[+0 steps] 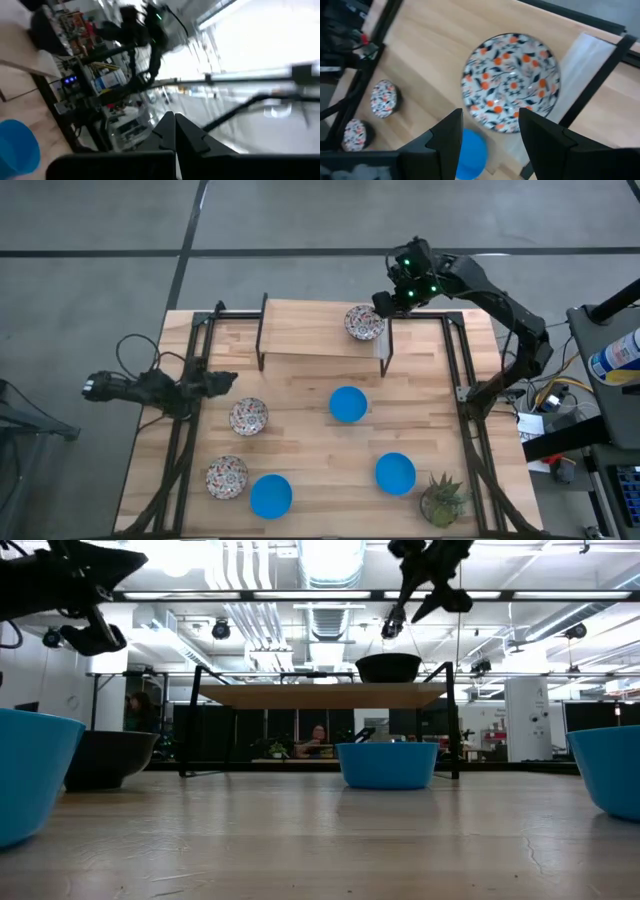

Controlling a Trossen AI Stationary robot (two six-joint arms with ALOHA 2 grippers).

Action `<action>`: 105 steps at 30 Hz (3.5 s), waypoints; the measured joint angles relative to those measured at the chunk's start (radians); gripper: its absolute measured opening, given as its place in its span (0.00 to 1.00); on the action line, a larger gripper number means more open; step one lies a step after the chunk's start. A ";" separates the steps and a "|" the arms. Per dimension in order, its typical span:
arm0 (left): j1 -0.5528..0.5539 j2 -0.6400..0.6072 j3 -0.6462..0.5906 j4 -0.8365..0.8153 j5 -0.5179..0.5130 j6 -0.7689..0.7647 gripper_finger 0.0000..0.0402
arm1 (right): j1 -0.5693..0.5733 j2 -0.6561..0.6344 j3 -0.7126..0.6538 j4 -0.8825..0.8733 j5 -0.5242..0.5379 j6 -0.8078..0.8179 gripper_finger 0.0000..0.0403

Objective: Pick & Place Mini bowls
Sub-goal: Stack the top white bowl on the other white bowl on the shelf

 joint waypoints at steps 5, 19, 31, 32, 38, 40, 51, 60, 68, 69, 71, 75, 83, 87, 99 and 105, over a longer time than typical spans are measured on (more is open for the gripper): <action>0.000 0.000 0.000 -0.012 -0.046 -0.085 0.00 | 0.042 -0.036 0.000 0.004 0.007 0.018 0.46; 0.000 0.134 0.256 -0.556 0.029 -0.124 0.38 | 0.130 -0.054 0.000 0.004 0.064 0.019 0.46; 0.000 0.505 0.655 -1.322 0.051 -0.142 0.45 | 0.185 -0.054 0.000 0.004 0.064 0.044 0.46; 0.000 0.541 0.671 -1.340 0.051 -0.136 0.45 | 0.191 -0.054 0.000 0.005 0.064 0.045 0.46; 0.000 0.731 0.688 -1.364 0.077 -0.107 0.45 | 0.223 -0.054 0.000 0.018 0.065 0.078 0.46; 0.000 0.782 0.685 -1.369 0.078 -0.109 0.45 | 0.235 -0.054 0.000 0.031 0.065 0.079 0.46; 0.004 0.929 0.677 -1.452 0.101 -0.079 0.45 | 0.270 -0.054 0.000 0.068 0.065 0.113 0.46; 0.009 0.968 0.619 -1.464 0.128 -0.112 0.45 | 0.287 -0.054 0.000 0.108 0.065 0.120 0.46; 0.010 0.967 0.534 -1.305 0.202 -0.139 0.45 | 0.288 -0.054 0.000 0.108 0.065 0.121 0.46; 0.010 0.967 0.515 -1.283 0.218 -0.148 0.45 | 0.288 -0.054 0.000 0.108 0.065 0.123 0.46; 0.010 0.967 0.484 -1.244 0.247 -0.172 0.45 | 0.292 -0.054 0.000 0.108 0.065 0.123 0.46; 0.010 0.966 0.447 -1.237 0.267 -0.206 0.41 | 0.298 -0.054 0.000 0.108 0.065 0.123 0.46; 0.010 0.960 0.446 -1.179 0.275 -0.209 0.17 | 0.299 -0.054 0.000 0.108 0.065 0.122 0.46; 0.010 0.954 0.446 -1.135 0.275 -0.217 0.04 | 0.301 -0.054 0.000 0.108 0.065 0.120 0.46; 0.009 0.921 0.583 -1.100 0.165 -0.247 0.02 | 0.367 -0.053 0.000 0.135 0.103 0.183 0.46; 0.009 0.921 0.759 -1.094 0.018 -0.174 0.01 | 0.422 -0.041 0.000 0.201 0.108 0.212 0.46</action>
